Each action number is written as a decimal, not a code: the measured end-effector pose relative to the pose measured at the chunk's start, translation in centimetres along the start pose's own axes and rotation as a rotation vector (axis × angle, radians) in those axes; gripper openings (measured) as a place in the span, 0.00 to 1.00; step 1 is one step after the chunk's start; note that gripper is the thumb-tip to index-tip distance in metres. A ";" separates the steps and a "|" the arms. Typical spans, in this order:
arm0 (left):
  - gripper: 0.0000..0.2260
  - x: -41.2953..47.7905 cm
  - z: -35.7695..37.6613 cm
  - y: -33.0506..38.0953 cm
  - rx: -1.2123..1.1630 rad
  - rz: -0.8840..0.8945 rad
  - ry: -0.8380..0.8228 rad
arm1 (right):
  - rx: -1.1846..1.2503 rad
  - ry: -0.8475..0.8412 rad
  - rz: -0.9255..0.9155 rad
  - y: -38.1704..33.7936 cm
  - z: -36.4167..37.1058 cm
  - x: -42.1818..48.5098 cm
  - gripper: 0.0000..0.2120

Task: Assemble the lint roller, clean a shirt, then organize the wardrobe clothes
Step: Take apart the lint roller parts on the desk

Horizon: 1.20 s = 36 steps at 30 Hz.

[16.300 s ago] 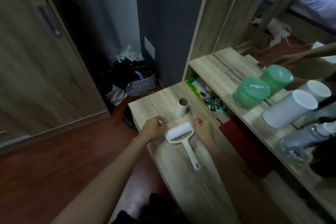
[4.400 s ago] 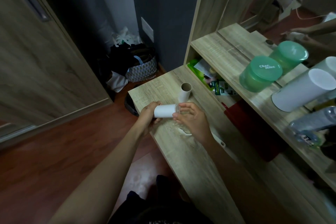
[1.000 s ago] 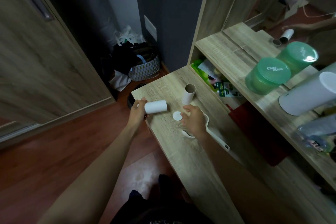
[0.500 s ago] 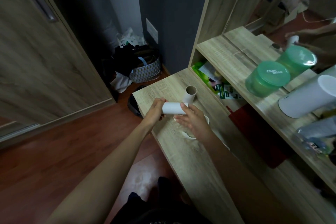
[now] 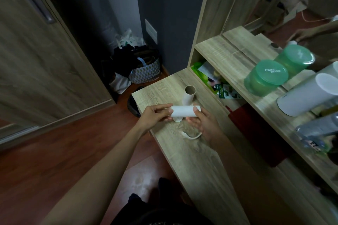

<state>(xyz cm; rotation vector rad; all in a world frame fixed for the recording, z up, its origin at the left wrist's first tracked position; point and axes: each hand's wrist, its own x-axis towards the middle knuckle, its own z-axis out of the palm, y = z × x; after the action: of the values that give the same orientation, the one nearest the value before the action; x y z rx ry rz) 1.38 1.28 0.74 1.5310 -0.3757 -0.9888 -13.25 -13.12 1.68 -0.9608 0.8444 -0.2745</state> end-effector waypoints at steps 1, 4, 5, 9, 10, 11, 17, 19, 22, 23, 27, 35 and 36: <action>0.15 -0.1 0.0 0.0 -0.007 0.000 0.000 | 0.002 -0.002 0.003 0.0 -0.1 0.1 0.14; 0.14 -0.4 0.3 0.3 -0.038 0.015 0.008 | 0.037 -0.007 0.013 -0.1 -0.3 0.2 0.14; 0.13 -0.5 0.4 0.4 -0.048 0.026 0.015 | 0.046 -0.011 0.015 -0.1 -0.3 0.2 0.14; 0.09 -0.5 1.0 0.5 -0.041 0.087 0.085 | 0.100 -0.028 0.018 -0.4 -0.2 0.3 0.13; 0.09 -0.5 1.1 0.6 -0.027 0.106 0.094 | 0.114 -0.034 0.018 -0.5 -0.2 0.4 0.14; 0.09 -0.5 1.2 0.6 -0.011 0.124 0.102 | 0.128 -0.042 0.020 -0.5 -0.3 0.4 0.15; 0.16 -0.5 1.5 1.3 0.039 0.166 0.086 | 0.139 -0.079 0.009 -0.7 -0.5 0.6 0.16; 0.17 -0.7 1.5 1.5 0.041 0.157 0.069 | 0.146 -0.091 0.007 -0.7 -0.7 0.5 0.15; 0.17 -0.8 1.5 1.4 0.053 0.148 0.046 | 0.139 -0.096 0.009 -0.7 -0.8 0.4 0.12; 0.17 -0.8 1.4 1.4 0.055 0.144 0.035 | 0.137 -0.100 0.009 -0.7 -0.9 0.4 0.12; 0.16 -0.7 1.1 1.3 0.045 0.122 -0.020 | 0.122 -0.120 0.007 -0.5 -1.0 0.3 0.12; 0.15 -0.7 0.6 0.9 -0.008 0.052 -0.096 | 0.090 -0.131 0.016 -0.3 -1.0 0.1 0.10; 0.14 -0.7 0.5 0.8 -0.012 0.040 -0.101 | 0.086 -0.132 0.013 -0.3 -0.9 0.1 0.09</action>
<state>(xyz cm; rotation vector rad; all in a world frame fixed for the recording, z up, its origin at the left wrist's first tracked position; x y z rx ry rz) 0.85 1.30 1.81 1.4615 -0.4689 -1.0379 -13.84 -13.87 1.58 -0.8833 0.7119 -0.2316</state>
